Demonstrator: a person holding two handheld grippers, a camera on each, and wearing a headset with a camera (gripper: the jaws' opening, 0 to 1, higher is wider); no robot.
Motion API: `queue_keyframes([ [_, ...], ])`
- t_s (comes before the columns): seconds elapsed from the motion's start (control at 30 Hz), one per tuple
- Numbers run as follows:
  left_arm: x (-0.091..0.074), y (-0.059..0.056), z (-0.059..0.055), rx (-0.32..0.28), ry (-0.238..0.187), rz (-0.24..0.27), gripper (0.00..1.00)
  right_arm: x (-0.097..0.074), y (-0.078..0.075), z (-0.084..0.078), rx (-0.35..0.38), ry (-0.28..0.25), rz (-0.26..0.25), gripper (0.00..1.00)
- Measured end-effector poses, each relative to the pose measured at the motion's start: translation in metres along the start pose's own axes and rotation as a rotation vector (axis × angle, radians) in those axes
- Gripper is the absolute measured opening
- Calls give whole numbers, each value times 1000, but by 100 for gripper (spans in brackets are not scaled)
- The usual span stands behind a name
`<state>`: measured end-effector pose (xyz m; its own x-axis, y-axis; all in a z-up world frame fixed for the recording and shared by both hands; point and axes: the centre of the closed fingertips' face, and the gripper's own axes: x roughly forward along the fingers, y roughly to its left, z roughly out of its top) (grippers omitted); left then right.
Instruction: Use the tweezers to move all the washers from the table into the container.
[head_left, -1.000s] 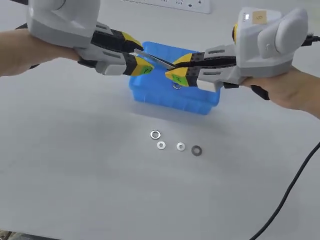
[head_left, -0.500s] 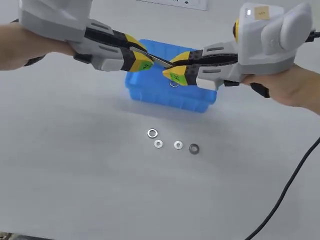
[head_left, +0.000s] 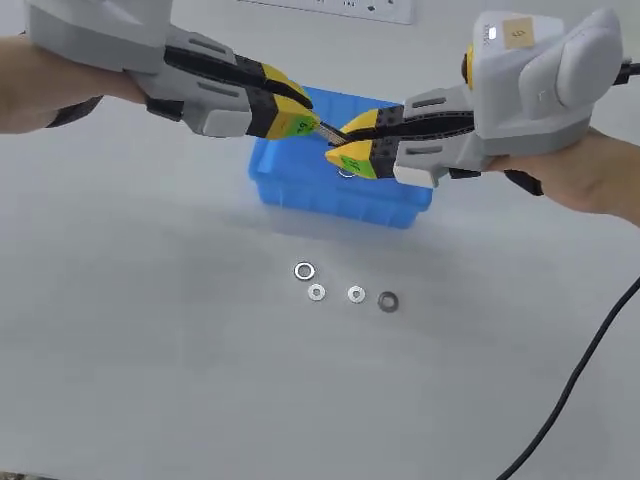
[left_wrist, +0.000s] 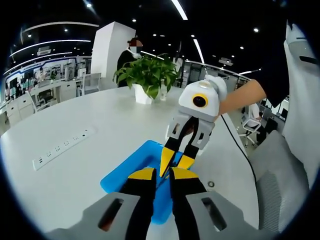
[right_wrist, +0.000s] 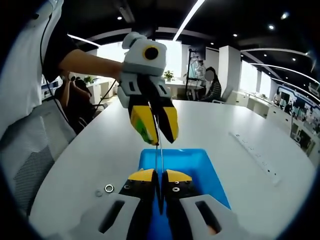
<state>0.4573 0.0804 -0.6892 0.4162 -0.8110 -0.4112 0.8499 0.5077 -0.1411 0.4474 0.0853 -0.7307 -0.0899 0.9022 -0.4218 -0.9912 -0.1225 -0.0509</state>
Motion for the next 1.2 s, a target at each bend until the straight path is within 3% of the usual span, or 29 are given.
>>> queue_keyframes([
  [0.37, 13, -4, 16, 46, -44, -38, 8, 6, -4, -5, -66, 41, -15, 7],
  [0.47, 20, -10, 18, 62, -52, -65, 11, 8, -3, 0, -68, 18, -11, 7],
  [0.53, 24, -14, 13, 67, -36, -80, 15, 8, -2, 2, -71, 4, -2, 7],
  [0.67, 25, -14, 11, 72, -34, -80, 15, 7, -1, 1, -56, -15, 9, 7],
  [0.9, 21, -12, 21, 66, -83, -82, 15, -2, -5, 10, 32, -111, -7, 7],
  [1.03, 19, -11, 25, 95, -105, -68, 9, -4, -4, 9, 41, -117, -1, 7],
  [1.13, 18, -12, 32, 77, -137, -70, 9, -6, -7, 9, 63, -139, -6, 7],
  [1.2, 19, -13, 32, 82, -130, -64, 8, -5, -7, 8, 70, -138, -10, 7],
])
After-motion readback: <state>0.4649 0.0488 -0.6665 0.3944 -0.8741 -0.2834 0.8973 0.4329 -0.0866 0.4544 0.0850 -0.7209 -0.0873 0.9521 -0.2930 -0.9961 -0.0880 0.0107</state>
